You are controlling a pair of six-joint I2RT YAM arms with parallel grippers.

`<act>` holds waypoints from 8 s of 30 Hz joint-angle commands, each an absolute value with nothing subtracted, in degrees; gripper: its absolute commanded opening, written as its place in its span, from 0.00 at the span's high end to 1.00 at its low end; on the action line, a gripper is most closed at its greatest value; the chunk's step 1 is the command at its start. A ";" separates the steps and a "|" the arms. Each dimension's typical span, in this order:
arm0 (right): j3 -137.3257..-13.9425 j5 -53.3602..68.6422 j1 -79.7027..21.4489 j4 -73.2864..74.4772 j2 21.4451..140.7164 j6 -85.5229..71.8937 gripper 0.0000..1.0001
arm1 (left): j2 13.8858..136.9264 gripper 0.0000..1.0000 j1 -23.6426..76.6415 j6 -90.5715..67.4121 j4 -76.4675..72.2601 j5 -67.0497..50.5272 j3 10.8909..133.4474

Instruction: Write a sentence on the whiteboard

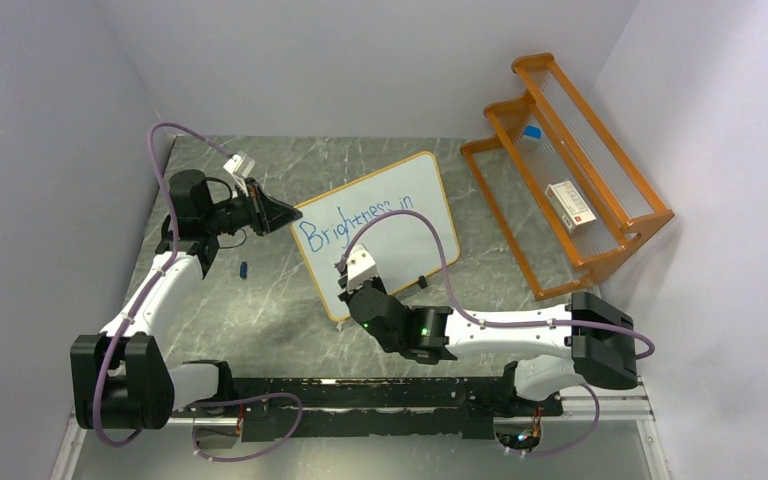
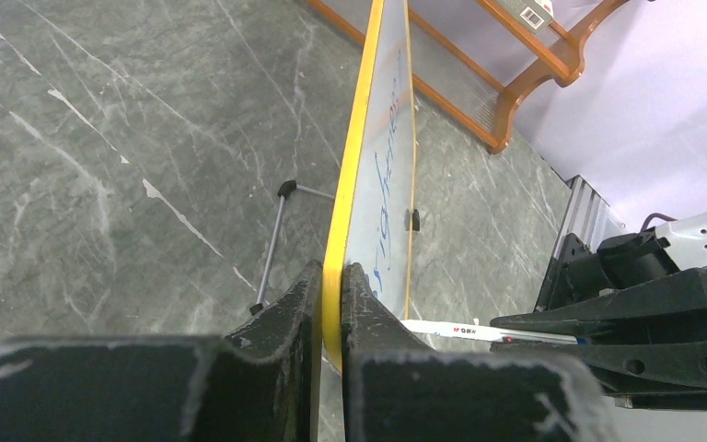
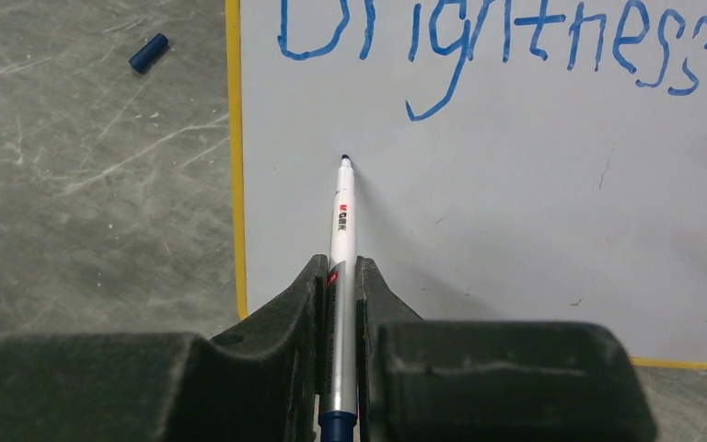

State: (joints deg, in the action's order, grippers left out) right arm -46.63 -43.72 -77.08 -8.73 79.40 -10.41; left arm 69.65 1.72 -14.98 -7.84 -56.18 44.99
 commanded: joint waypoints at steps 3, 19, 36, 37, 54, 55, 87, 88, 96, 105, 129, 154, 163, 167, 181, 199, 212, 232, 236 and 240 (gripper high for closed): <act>-47.68 -44.88 -75.77 -9.76 79.52 -11.12 1.00 | 71.63 0.95 2.82 -12.01 -1.58 -51.87 42.80; -46.49 -44.86 -75.32 -7.76 76.57 -12.13 1.00 | 71.58 0.95 2.82 -11.82 -1.32 -51.66 42.89; -46.95 -43.82 -75.32 -7.18 75.92 -12.77 1.00 | 71.37 0.95 2.89 -11.79 -1.23 -51.68 42.89; -47.00 -43.59 -75.31 -7.47 75.89 -12.48 1.00 | 71.37 0.95 2.83 -11.86 -1.23 -51.65 42.84; -49.05 -43.20 -75.24 -9.49 78.01 -10.67 1.00 | 71.33 0.95 2.90 -11.71 -1.23 -51.81 42.78; -49.24 -43.28 -75.24 -9.54 78.23 -10.53 1.00 | 71.35 0.95 2.89 -11.76 -1.27 -51.80 42.80; -47.54 -40.39 -74.79 -5.57 76.66 -12.36 1.00 | 71.36 0.95 2.91 -11.81 -1.23 -51.84 42.81; -47.74 -40.43 -74.77 -5.54 76.83 -12.12 1.00 | 71.34 0.95 2.86 -11.80 -1.23 -51.85 42.80; -48.70 -40.16 -74.79 -6.02 78.13 -11.69 1.00 | 71.28 0.95 2.87 -11.71 -1.23 -51.85 42.80; -48.91 -40.35 -74.43 -7.38 78.77 -10.99 1.00 | 71.34 0.95 2.86 -11.75 -1.14 -51.93 42.84; -46.41 -40.27 -72.91 -2.96 75.96 -14.42 1.00 | 71.63 0.95 2.85 -11.65 -1.05 -51.83 42.98; -45.96 -37.48 -72.95 -0.41 76.14 -14.56 1.00 | 71.70 0.95 2.89 -11.44 -0.79 -51.67 43.06; -45.86 -39.47 -72.86 -0.26 75.77 -13.59 1.00 | 71.72 0.95 2.92 -11.38 -0.75 -51.68 43.04; -46.05 -40.21 -72.89 -0.26 75.76 -13.49 1.00 | 71.63 0.95 2.91 -11.39 -0.79 -51.67 42.98; -46.31 -41.33 -71.88 -0.26 74.71 -12.87 1.00 | 71.61 0.95 2.92 -11.31 -0.61 -51.62 43.00; -48.15 -40.10 -70.29 -3.90 75.67 -10.39 1.00 | 71.89 0.95 2.90 -11.44 -0.88 -52.11 43.07; -48.41 -39.24 -70.31 -1.98 75.97 -11.31 1.00 | 71.81 0.95 2.90 -11.45 -0.88 -51.91 43.07; -46.26 -36.48 -70.41 5.31 74.53 -16.09 1.00 | 71.73 0.95 2.90 -11.49 -0.87 -51.81 43.07; -46.23 -35.85 -70.59 6.15 74.68 -16.56 1.00 | 71.72 0.95 2.90 -11.51 -0.80 -51.83 43.07; -46.32 -35.90 -70.86 7.06 74.76 -16.96 1.00 | 71.72 0.95 2.95 -11.45 -0.81 -51.78 43.06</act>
State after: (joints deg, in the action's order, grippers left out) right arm -47.35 -36.49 -70.96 3.97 74.70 -15.70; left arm 69.65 1.74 -14.94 -7.51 -55.61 44.99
